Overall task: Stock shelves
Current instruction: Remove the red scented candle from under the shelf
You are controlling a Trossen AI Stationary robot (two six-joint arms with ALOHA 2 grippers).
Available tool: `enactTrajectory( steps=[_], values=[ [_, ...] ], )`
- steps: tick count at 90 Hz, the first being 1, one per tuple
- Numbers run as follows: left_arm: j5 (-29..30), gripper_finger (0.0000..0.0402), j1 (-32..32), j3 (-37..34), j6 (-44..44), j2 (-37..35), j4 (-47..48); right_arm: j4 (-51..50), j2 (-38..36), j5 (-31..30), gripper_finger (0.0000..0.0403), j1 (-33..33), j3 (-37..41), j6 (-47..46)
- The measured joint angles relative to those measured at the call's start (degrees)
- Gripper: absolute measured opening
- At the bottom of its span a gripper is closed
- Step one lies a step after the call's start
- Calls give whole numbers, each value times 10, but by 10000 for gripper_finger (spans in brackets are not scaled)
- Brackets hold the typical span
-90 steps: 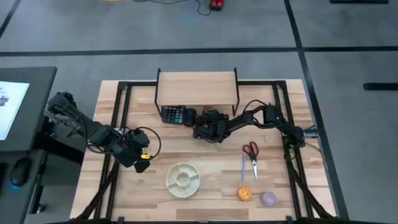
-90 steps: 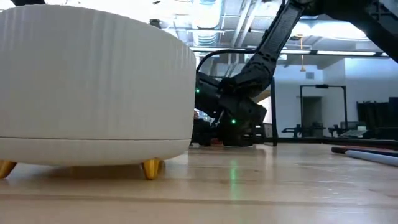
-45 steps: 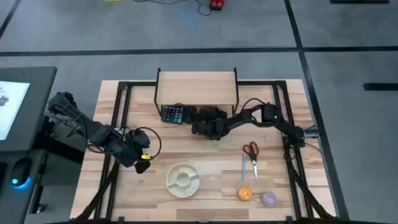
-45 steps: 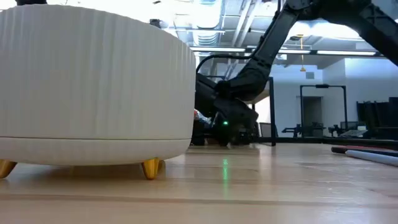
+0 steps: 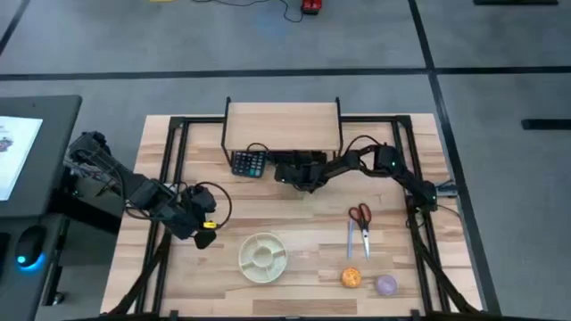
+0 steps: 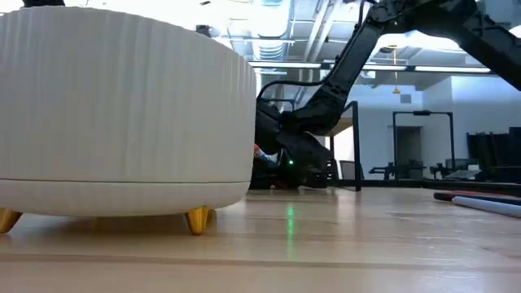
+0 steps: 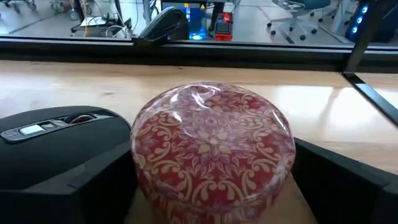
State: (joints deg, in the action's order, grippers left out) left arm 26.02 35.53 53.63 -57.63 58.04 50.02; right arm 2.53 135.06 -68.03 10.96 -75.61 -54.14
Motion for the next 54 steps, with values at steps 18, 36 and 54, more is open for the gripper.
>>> enactTrajectory(
  steps=[18, 36, 54],
  values=[
    [1, 257, 0, 0, 1, 0, 0, 12, 0, -2, 377, 5, 0, 3],
    [2, 257, 0, 0, 6, 0, 0, 41, 1, -7, 376, 8, 0, 24],
    [3, 257, 0, 0, 9, 0, 0, 64, 2, -7, 376, 8, 1, 41]
  ],
)
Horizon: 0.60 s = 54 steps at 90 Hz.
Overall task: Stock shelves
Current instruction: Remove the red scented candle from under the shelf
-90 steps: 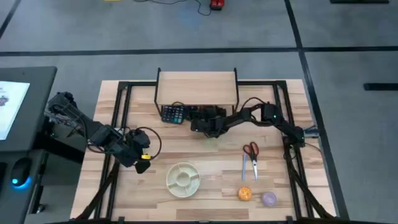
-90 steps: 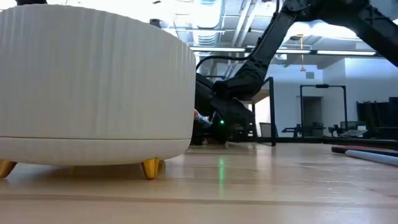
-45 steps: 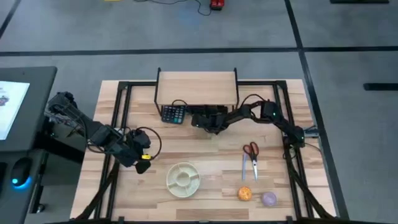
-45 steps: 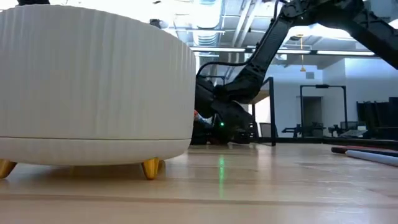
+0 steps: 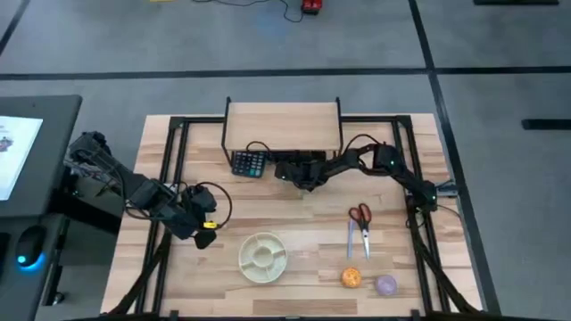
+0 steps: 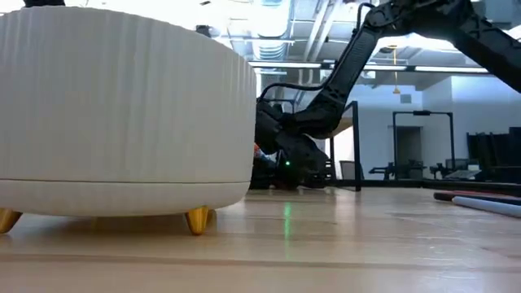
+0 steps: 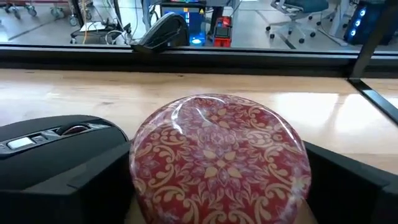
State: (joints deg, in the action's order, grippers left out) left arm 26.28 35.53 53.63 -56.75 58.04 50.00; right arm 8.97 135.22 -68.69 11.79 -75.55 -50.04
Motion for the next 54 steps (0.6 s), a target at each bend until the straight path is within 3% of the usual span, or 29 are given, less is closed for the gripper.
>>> enactTrajectory(
  steps=[54],
  values=[
    [0, 257, 0, 0, 4, 0, 0, 16, -10, -40, 376, 3, 0, 0]
  ],
)
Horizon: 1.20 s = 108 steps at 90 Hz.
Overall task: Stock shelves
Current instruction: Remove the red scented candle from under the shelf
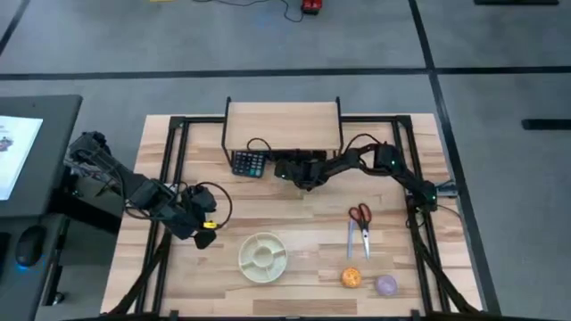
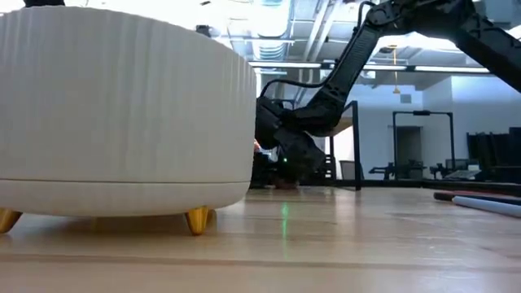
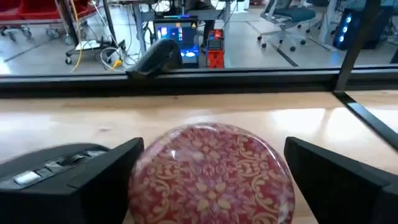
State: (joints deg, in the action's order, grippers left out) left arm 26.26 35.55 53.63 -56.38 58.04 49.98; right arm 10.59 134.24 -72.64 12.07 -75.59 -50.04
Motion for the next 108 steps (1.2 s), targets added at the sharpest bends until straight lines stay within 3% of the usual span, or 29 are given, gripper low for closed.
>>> enactTrajectory(
  steps=[41, 72, 108],
  values=[
    [-1, 257, 0, 0, 1, 0, 0, -5, -3, 86, 373, 14, -1, 10],
    [-2, 257, 0, 0, 1, 0, -2, -19, -4, 95, 273, 15, -1, 11],
    [-2, 257, 0, 0, 2, 0, -2, -53, -4, 93, 272, -9, -2, -33]
  ],
)
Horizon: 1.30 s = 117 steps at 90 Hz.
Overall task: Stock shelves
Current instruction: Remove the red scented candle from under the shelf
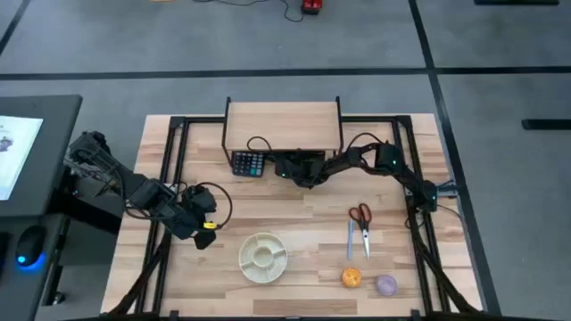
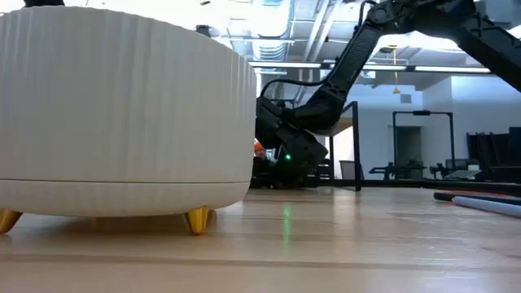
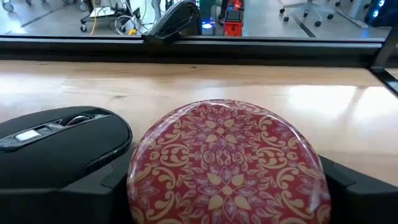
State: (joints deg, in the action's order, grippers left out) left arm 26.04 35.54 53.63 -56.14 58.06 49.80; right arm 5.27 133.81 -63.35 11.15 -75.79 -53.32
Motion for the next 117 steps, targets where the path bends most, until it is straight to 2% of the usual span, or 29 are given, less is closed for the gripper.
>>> enactTrajectory(
  steps=[24, 35, 54, 74, 84, 98, 117],
  values=[
    [0, 257, 0, 0, 7, 0, 0, -151, -17, -4, 272, -63, 0, -147],
    [0, 257, 0, 0, 15, 0, 0, -203, -29, 6, 272, -100, 0, -187],
    [0, 257, 0, 0, 19, 0, 0, -318, -58, 43, 272, -167, 1, -311],
    [0, 257, 0, 0, 19, 0, 2, -445, -106, 121, 272, -251, 2, -428],
    [0, 257, 0, 0, 19, 0, 6, -517, -157, 146, 272, -302, 2, -459],
    [2, 258, 0, 0, 20, 0, 7, -613, -268, 173, 272, -368, 2, -489],
    [2, 257, 0, 0, 17, 0, 8, -671, -408, 195, 272, -463, 1, -489]
  ],
)
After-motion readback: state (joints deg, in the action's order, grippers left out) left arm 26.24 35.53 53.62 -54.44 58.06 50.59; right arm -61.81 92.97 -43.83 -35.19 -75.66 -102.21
